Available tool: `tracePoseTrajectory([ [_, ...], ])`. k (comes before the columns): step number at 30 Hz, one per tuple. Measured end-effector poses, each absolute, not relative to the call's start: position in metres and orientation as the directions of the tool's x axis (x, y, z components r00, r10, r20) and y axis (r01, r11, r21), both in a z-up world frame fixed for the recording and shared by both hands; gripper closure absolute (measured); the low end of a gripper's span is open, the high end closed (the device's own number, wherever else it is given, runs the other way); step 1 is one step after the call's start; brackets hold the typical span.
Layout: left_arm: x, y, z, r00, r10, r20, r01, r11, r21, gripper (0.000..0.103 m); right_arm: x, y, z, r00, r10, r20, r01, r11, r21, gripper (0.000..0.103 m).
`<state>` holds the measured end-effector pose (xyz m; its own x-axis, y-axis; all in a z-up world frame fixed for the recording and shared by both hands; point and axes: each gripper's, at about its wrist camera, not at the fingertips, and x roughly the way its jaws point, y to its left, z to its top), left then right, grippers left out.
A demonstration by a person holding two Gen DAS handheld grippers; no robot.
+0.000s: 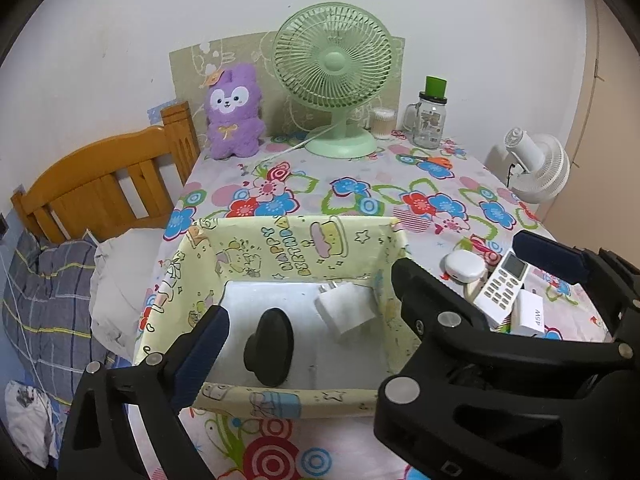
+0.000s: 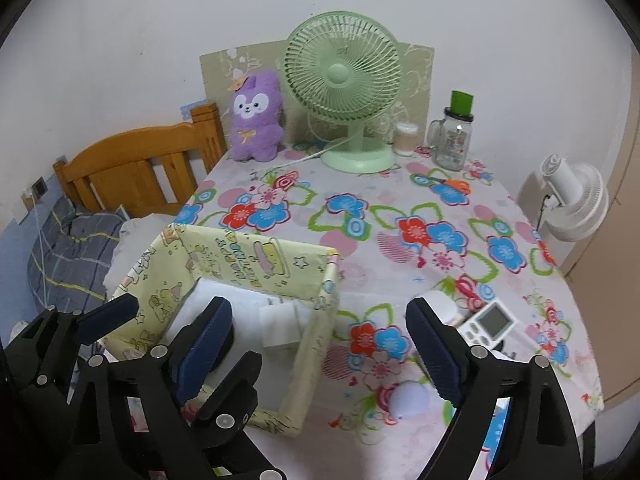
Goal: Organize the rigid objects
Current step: 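Withdraw both open tools from the yellow box back over the table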
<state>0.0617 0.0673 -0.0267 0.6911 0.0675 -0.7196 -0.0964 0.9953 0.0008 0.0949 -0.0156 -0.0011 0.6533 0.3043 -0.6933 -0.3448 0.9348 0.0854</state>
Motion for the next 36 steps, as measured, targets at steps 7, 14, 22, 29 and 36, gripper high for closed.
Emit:
tracePoseTrajectory([
  [7,0.056,0.05,-0.021,0.701,0.058,-0.711,-0.078,0.997,0.005,0.005,0.086,-0.034,0.007,0.689,0.257,-0.677,-0.31,0.95,0.046,0.006],
  [14,0.054,0.028,-0.018,0.71,0.047,-0.702,-0.05,0.999,0.017,0.005,0.08,-0.054,0.011,0.713,0.209,-0.669,-0.269,0.963,0.014,0.005],
  [22,0.051,0.005,-0.017,0.72,0.011,-0.694,-0.008,1.0,0.007,0.003,0.072,-0.078,0.013,0.736,0.17,-0.655,-0.23,0.973,-0.006,0.005],
  [29,0.049,-0.013,-0.018,0.729,-0.016,-0.684,0.03,1.0,0.008,0.003,0.066,-0.098,0.012,0.755,0.14,-0.64,-0.196,0.981,-0.017,0.005],
  [36,0.051,-0.032,-0.027,0.734,-0.057,-0.677,0.067,0.998,-0.012,0.003,0.062,-0.118,0.007,0.767,0.139,-0.626,-0.193,0.981,-0.02,0.005],
])
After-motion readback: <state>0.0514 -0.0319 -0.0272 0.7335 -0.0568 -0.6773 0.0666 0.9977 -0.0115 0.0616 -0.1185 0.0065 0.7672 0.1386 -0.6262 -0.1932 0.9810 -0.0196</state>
